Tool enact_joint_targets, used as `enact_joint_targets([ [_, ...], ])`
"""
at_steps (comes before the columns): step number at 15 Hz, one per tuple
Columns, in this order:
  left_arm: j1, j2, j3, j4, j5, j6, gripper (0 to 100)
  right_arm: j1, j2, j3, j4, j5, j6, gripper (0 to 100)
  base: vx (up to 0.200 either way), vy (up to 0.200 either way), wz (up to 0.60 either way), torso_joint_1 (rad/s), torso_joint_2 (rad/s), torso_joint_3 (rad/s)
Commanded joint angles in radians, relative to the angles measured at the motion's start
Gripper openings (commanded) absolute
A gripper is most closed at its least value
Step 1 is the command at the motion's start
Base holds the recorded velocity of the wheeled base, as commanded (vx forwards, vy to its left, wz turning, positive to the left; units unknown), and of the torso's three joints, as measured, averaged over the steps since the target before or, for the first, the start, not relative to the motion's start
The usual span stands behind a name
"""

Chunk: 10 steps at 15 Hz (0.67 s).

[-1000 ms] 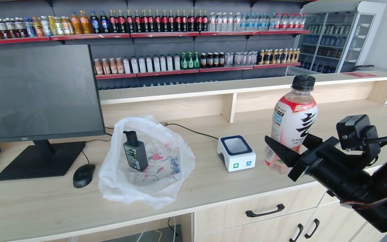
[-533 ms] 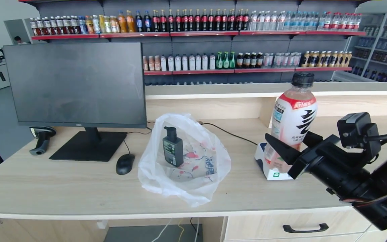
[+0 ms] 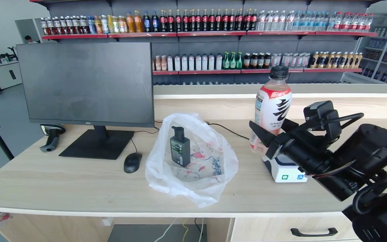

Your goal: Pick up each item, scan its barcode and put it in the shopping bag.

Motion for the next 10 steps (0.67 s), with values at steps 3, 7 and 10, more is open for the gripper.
enact_joint_targets([
  [3, 0.0, 0.0, 0.0, 0.0, 0.002, 0.0, 100, 0.029, 0.199, -0.095, -0.001, 0.003, 0.064, 0, 0.0, 0.0, 0.0, 0.0, 0.0, 0.0],
  [7, 0.0, 0.0, 0.0, 0.0, 0.0, 0.0, 100, 0.033, 0.31, -0.232, -0.001, 0.004, 0.063, 0, 0.0, 0.0, 0.0, 0.0, 0.0, 0.0],
  [10, 0.0, 0.0, 0.0, 0.0, 0.0, 0.001, 100, 0.062, 0.361, -0.282, -0.001, 0.003, 0.063, 0, 0.0, 0.0, 0.0, 0.0, 0.0, 0.0],
])
